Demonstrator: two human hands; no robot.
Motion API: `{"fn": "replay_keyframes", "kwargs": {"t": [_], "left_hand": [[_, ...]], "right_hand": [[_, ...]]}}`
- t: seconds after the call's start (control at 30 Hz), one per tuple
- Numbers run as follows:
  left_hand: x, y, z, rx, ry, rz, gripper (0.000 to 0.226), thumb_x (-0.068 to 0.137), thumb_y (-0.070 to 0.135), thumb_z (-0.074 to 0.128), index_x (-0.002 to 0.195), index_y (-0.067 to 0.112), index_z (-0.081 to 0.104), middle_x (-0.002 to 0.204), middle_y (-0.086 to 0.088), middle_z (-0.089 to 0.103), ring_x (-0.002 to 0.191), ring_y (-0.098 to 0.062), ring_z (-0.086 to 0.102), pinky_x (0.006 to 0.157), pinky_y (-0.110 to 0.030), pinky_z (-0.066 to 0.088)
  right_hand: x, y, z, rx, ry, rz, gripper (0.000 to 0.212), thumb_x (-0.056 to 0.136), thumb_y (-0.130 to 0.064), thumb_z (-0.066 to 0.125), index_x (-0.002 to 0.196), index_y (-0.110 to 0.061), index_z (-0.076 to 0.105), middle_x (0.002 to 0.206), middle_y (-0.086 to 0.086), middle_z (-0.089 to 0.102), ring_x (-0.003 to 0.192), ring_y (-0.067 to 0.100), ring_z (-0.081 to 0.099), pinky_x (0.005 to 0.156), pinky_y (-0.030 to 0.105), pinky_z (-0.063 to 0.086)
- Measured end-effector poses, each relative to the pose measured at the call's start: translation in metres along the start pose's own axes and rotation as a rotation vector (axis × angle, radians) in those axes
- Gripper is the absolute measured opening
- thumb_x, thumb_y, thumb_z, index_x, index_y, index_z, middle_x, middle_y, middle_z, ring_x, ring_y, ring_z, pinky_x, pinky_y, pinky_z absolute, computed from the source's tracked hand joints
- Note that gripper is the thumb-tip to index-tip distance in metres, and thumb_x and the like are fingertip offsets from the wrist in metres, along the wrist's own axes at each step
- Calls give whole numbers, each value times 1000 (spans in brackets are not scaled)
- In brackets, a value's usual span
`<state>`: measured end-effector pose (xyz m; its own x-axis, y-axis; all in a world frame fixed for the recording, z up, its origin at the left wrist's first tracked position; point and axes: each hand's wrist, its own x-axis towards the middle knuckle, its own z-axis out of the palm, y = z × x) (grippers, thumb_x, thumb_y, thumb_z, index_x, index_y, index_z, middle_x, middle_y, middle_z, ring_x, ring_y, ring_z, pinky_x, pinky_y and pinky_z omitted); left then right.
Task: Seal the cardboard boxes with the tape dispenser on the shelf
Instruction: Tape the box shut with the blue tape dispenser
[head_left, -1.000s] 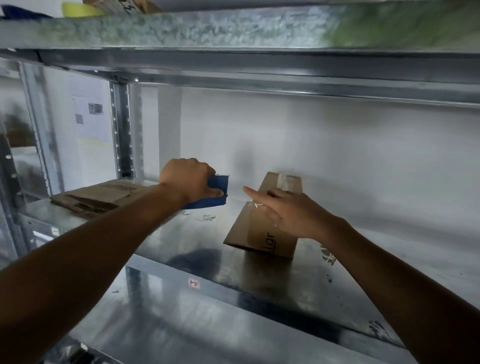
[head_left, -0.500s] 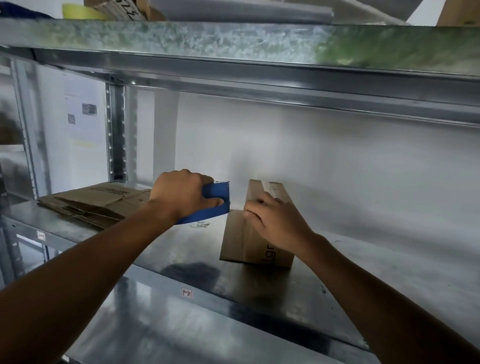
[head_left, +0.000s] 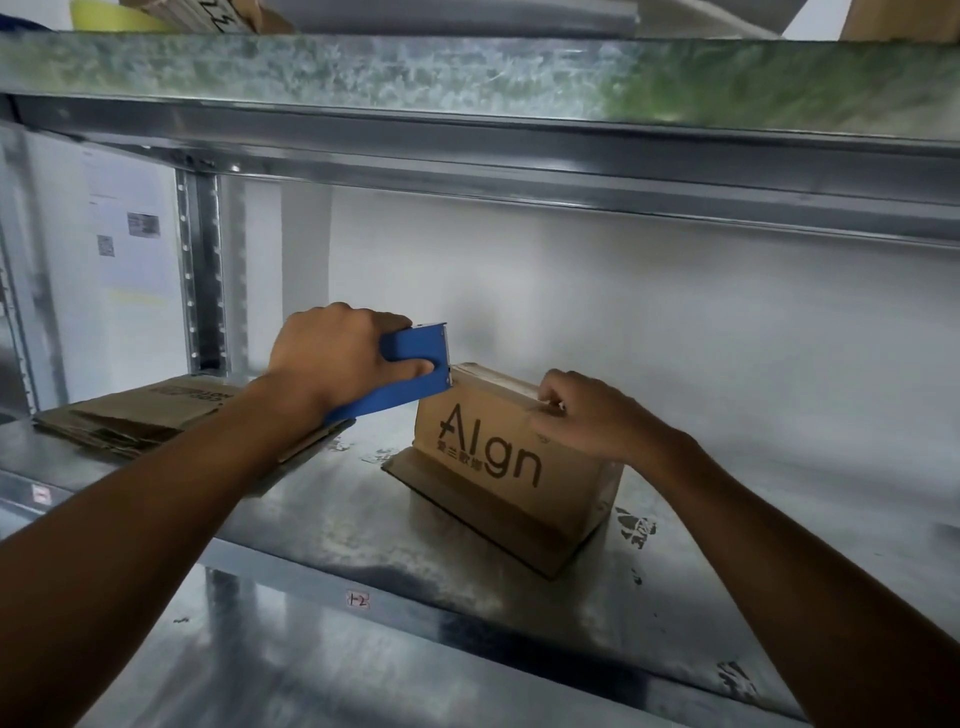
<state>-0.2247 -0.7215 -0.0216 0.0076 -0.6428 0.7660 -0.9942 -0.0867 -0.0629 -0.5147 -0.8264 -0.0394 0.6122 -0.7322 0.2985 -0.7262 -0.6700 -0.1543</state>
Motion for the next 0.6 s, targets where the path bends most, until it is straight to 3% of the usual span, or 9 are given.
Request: {"fn": "replay_keyframes", "kwargs": {"t": [0.07,0.13,0.3,0.4,0.5,0.6], "left_hand": [[3,2,2,-17,-18,0,56,83,85,45,112,43,67,74,11,64,67,-16,52,57,-26,33],[3,3,4,-19,-41,6,62,80,87,39,115,45,66,79,9,69,68,-16,52,59,-28,37],[-5,2,9,-11,-60,26,56,83,83,48,117,44,67,81,8,71,67,-15,51,56,-26,32],[-8,-4,9,-32,-58,7,60,79,87,47,121,47,66,85,6,73,73,-20,62,60,-28,39],[-12,-12,7,-53,-30,0,71,73,92,41,125,50,64,88,4,75,81,-25,68,62,-29,39],[-16,-16,3,-78,21,8,74,71,97,41,120,49,68,79,3,74,71,-26,67,61,-29,39]], "right_hand": [[6,-2,8,-116,-28,-31,67,90,-73,45,146,-36,39,122,-7,48,114,17,48,86,41,48],[9,2,14,-199,9,-46,68,94,-71,44,153,-38,34,128,-1,44,119,21,43,93,45,47],[8,18,11,-190,-27,-146,53,100,-56,51,150,-38,44,136,-3,47,122,19,44,97,40,46],[6,33,-2,-103,-124,-204,48,103,-43,55,149,-38,45,138,-10,48,122,12,46,102,36,44],[-2,52,-14,-56,-194,-175,44,104,-27,56,146,-37,46,138,-14,49,122,6,43,104,32,41],[-9,57,-10,-63,-180,-102,39,97,-12,55,130,-32,48,131,-8,49,120,8,36,100,37,42]]}}
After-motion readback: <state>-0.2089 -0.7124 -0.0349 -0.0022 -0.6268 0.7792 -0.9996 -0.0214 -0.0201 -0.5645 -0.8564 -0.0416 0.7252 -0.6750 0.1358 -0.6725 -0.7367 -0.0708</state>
